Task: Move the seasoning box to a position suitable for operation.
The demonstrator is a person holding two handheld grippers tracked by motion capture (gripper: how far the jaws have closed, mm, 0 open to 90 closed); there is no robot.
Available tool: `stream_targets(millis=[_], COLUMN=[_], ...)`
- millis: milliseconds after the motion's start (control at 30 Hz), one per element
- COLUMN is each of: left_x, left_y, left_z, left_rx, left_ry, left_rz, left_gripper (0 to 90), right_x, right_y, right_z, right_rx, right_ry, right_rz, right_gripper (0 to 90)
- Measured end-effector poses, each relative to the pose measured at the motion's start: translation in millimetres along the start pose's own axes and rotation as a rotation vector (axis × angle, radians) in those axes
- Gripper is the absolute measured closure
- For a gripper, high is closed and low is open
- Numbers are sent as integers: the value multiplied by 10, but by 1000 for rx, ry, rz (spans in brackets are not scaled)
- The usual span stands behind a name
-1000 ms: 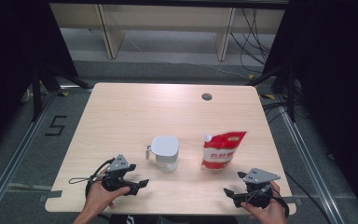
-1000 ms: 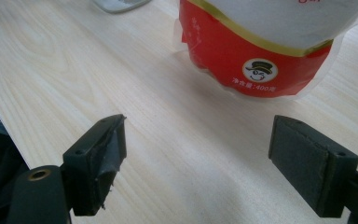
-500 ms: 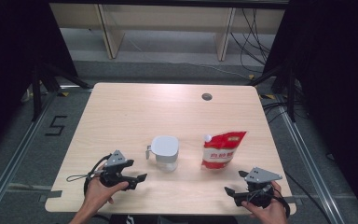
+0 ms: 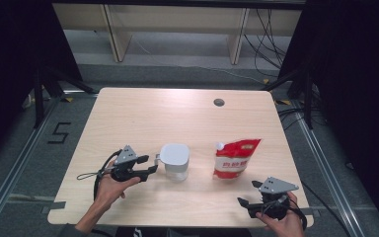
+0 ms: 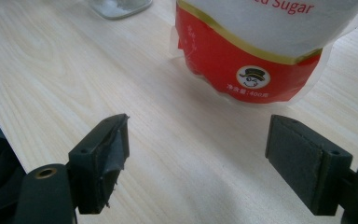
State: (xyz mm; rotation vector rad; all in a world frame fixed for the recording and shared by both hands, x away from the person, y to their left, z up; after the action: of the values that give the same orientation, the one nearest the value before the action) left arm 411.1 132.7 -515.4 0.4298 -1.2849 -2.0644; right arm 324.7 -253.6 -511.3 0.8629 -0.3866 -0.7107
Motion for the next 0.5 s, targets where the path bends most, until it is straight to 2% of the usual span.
stream_targets(millis=[33, 67, 100, 133, 200, 233, 267, 300, 400, 467, 500], left_x=[2, 7, -2, -7, -4, -34, -43, -43, -69, -52, -47], left_y=[8, 12, 16, 23, 28, 35, 46, 46, 63, 58, 61], left_z=[-28, -54, -69, -91, -108, -141, -172, -172, -215, -221, -229], left_rx=[-9, -6, -16, -10, -12, -18, 7, 7, 24, 19, 26], left_ry=[1, 4, 13, 4, 4, 9, 15, 15, -17, -27, -46], left_rz=[-19, -14, -24, -33, -21, -37, -34, -34, -29, -26, -37], left_gripper=[470, 482, 493, 502, 520, 527, 534, 552, 583, 607, 629], right_x=[1, 2, 1, 0, -6, -4, -8, -8, -29, -29, -29], right_y=[0, 0, 0, 0, 1, 3, 4, 4, -4, -2, -3], right_z=[0, 0, 0, 0, 2, -3, -1, -1, 0, 0, -2], right_rx=[0, 0, -1, -1, -1, 2, 0, 0, -18, -15, -16], right_ry=[0, 0, 2, 2, 0, 0, 4, 4, 11, 13, 14], right_rz=[0, 1, -1, 1, -1, 4, 3, 3, -13, -10, -12], right_gripper=[225, 225, 225, 227, 228, 228, 229, 229, 233, 234, 234])
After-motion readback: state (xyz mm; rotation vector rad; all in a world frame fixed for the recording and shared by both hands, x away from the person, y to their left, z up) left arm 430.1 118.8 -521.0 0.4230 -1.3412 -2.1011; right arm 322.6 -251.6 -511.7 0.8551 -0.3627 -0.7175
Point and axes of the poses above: each handheld gripper's, and its own axes: z roughly backward along the jaws, y roughly out of its top, x roughly to its right, the point moved 5 cm from there along -z, roughly forward along the jaws, and after that the axes turned 3 degrees about x, right-handed, at the moved point
